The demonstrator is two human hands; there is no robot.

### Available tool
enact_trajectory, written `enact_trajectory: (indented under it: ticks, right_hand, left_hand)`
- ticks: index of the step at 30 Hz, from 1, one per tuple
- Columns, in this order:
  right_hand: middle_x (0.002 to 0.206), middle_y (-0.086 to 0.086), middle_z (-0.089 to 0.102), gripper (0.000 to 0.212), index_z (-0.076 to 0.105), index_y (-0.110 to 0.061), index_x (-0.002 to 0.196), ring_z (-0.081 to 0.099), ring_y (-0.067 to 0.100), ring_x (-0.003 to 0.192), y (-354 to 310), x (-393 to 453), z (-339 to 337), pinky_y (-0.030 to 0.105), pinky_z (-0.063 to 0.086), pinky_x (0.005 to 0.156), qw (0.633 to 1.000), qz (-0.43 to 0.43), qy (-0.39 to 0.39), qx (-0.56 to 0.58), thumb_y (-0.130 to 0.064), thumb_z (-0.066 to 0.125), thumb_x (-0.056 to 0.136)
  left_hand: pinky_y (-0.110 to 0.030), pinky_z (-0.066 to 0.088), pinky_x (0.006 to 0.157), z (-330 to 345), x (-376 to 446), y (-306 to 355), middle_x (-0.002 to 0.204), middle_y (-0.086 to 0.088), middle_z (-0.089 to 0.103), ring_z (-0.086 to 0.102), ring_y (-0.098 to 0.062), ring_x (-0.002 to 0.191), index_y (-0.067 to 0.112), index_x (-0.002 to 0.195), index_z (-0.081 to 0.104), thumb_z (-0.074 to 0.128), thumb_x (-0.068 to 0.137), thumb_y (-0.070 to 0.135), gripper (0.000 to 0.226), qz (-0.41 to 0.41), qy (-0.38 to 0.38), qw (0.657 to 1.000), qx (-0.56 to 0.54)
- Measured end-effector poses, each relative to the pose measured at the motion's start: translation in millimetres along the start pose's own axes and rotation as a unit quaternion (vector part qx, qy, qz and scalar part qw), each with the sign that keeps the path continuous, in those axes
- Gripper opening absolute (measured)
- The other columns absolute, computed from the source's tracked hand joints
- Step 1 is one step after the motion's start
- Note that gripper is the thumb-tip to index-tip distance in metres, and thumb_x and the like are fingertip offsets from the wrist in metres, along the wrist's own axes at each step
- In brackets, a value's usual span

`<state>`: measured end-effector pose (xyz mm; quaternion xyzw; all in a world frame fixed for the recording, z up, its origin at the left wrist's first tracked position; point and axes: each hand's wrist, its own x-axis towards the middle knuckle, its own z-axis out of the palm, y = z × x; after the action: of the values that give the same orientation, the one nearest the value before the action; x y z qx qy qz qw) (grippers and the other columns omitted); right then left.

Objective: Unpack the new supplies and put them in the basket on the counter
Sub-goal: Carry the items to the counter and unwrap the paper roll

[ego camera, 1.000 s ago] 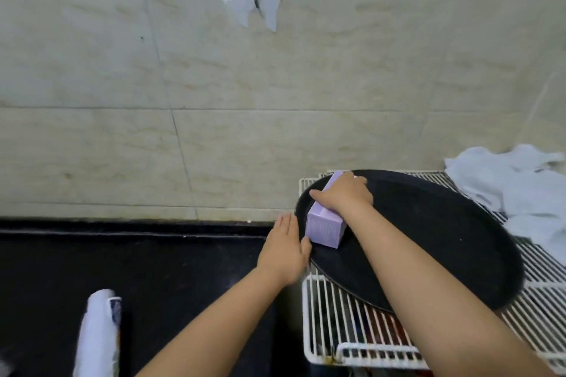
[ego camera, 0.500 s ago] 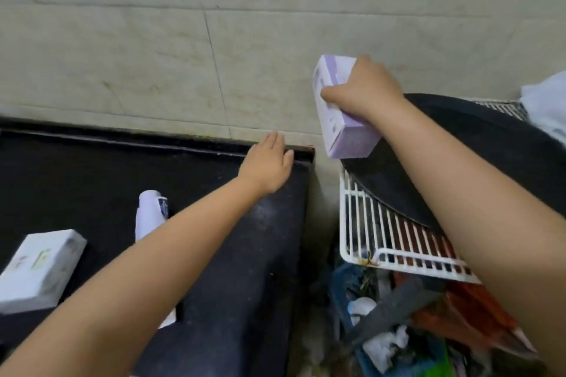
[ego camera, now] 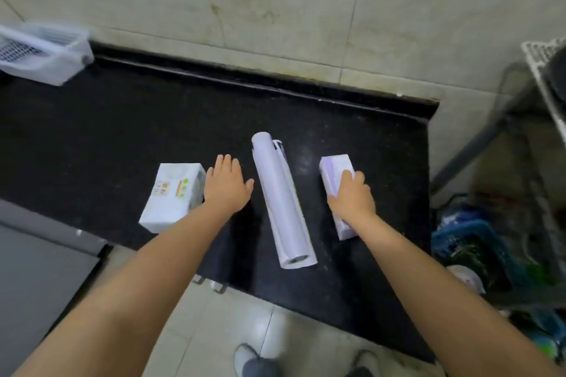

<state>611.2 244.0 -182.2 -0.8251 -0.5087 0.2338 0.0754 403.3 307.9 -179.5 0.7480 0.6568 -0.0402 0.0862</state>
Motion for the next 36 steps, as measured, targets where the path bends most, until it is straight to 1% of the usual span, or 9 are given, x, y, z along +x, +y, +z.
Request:
enact_trajectory:
  ticks: [3,6,9,12,16,20,24,29,36]
  right_hand:
    - [0.144,0.021,0.028,0.051,0.036,-0.007,0.129,0.029,0.039,0.131,-8.3,-0.8,20.8,0.052,0.028,0.108,0.996,0.038,0.048,-0.072,-0.030,0.053,0.087]
    - [0.147,0.022,0.030,0.056,0.041,-0.005,0.129,0.023,0.035,0.138,-32.9,-3.1,29.1,0.049,0.018,0.114,0.988,-0.031,0.129,-0.075,-0.040,0.052,0.087]
    - [0.137,0.019,0.043,0.077,0.034,-0.005,0.133,0.040,0.034,0.127,-71.3,-6.5,44.4,0.044,0.035,0.104,0.995,-0.088,0.053,0.014,-0.051,0.061,0.077]
    - [0.139,0.017,0.037,0.105,0.007,-0.020,0.144,0.041,0.036,0.125,-99.9,-5.7,65.7,0.045,0.041,0.098,0.996,0.000,-0.086,0.024,-0.053,0.070,0.067]
    - [0.134,0.017,0.036,0.097,0.002,-0.019,0.145,0.044,0.034,0.119,-120.7,-2.5,84.9,0.041,0.045,0.092,0.997,0.032,-0.058,-0.042,-0.026,0.069,0.075]
    - [0.132,0.019,0.037,0.094,0.004,-0.013,0.144,0.047,0.037,0.116,-168.6,14.4,85.3,0.040,0.046,0.087,0.997,-0.012,-0.076,0.001,-0.027,0.066,0.076]
    - [0.133,0.019,0.037,0.093,0.005,-0.016,0.144,0.047,0.037,0.116,-258.9,32.9,91.4,0.039,0.046,0.086,0.989,-0.121,-0.083,0.009,-0.028,0.067,0.075]
    - [0.130,0.018,0.038,0.091,0.006,-0.017,0.144,0.047,0.037,0.113,-391.7,27.6,128.8,0.038,0.045,0.085,0.961,-0.256,-0.104,-0.014,-0.025,0.065,0.075]
    - [0.127,0.018,0.040,0.095,0.000,-0.020,0.144,0.052,0.037,0.107,-567.7,-2.6,199.8,0.036,0.044,0.080,0.934,-0.333,-0.126,-0.032,-0.027,0.064,0.075]
  left_hand:
    - [-0.043,0.015,0.118,6.7,4.0,-46.0,0.157,-0.013,0.013,0.004,-0.026,0.146,0.003,0.145,0.015,0.041,0.094,0.038,0.067,-0.010,0.000,1.000,0.010]
    - [-0.049,0.013,0.117,11.9,3.2,-84.4,0.158,-0.015,0.008,0.001,-0.030,0.146,0.006,0.146,0.010,0.047,0.089,0.048,0.080,-0.054,0.009,0.998,0.005]
    - [-0.054,0.016,0.114,15.5,3.4,-110.3,0.156,-0.019,0.003,0.007,-0.039,0.142,0.016,0.147,0.007,0.056,0.079,0.057,0.093,-0.139,-0.029,0.989,-0.036]
    - [-0.049,0.032,0.104,14.3,10.7,-119.3,0.145,-0.020,0.020,0.031,-0.040,0.128,0.028,0.145,0.008,0.062,0.074,0.056,0.094,-0.183,-0.069,0.976,-0.094]
    - [-0.044,0.036,0.100,7.5,19.2,-127.4,0.131,-0.017,0.034,0.036,-0.034,0.119,0.032,0.142,0.015,0.065,0.072,0.052,0.088,-0.180,-0.065,0.975,-0.109]
    - [-0.044,0.037,0.098,-13.1,28.0,-154.2,0.127,-0.015,0.037,0.037,-0.033,0.118,0.030,0.139,0.022,0.068,0.071,0.046,0.083,-0.188,-0.026,0.972,-0.136]
    - [-0.043,0.037,0.095,-38.8,40.6,-211.1,0.123,-0.014,0.040,0.038,-0.033,0.114,0.029,0.135,0.028,0.069,0.069,0.040,0.078,-0.228,0.046,0.959,-0.164]
    - [-0.043,0.036,0.095,-60.4,39.0,-321.1,0.122,-0.013,0.040,0.037,-0.033,0.114,0.029,0.134,0.029,0.068,0.069,0.040,0.076,-0.317,0.076,0.930,-0.168]
    - [-0.042,0.038,0.095,-86.5,32.6,-520.2,0.124,-0.014,0.041,0.038,-0.034,0.116,0.031,0.133,0.030,0.067,0.070,0.040,0.074,-0.393,0.116,0.889,-0.206]
